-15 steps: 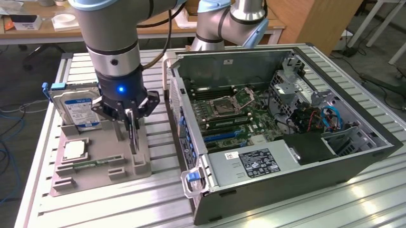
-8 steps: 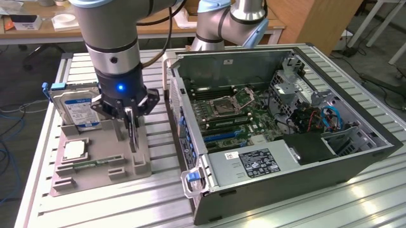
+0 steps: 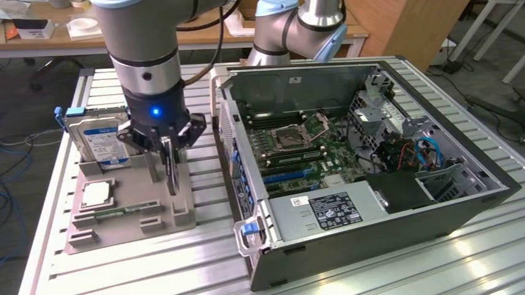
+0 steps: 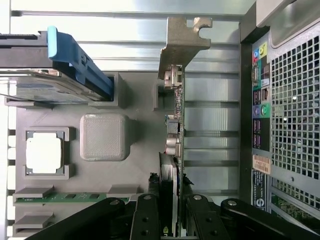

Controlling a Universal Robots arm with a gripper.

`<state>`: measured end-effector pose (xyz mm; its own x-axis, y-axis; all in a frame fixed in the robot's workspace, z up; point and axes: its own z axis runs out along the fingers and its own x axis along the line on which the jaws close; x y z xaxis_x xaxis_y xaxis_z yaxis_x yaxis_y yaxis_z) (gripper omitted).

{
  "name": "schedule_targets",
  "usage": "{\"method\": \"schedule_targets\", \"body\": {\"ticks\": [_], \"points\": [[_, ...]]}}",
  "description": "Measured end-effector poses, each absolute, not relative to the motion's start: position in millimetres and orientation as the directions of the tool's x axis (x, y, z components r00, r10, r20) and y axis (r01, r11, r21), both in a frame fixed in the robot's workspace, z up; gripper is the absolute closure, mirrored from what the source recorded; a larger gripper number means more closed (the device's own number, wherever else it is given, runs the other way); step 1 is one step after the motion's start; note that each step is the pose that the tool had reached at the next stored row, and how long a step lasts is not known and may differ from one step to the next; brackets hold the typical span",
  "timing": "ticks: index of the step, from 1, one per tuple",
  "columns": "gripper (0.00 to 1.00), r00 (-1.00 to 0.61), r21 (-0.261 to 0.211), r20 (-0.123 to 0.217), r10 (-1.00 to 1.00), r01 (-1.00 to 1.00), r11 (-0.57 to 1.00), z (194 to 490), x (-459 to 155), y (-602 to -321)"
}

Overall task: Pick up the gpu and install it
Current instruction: 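Pick up the gpu and move the gpu toward the slot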

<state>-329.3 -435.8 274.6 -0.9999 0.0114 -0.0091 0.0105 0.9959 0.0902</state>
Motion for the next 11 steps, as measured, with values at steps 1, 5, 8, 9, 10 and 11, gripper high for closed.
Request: {"method": "schedule_targets", "body": {"ticks": [1,5,8,9,10,11], "points": [[0.73,-1.0,0.092,-0.009,0.011,0.01,0.996,275,-329,-436],[0.73,-1.0,0.1,-0.009,0.011,0.01,0.995,278,-329,-436],[0.73,-1.0,0.108,-0.009,0.012,0.011,0.994,282,-329,-436],[0.73,-1.0,0.111,-0.009,0.012,0.01,0.994,283,-329,-436],[0.73,-1.0,0.114,-0.009,0.012,0.01,0.993,285,-329,-436],[0.73,-1.0,0.117,-0.009,0.012,0.01,0.993,286,-329,-436]]}}
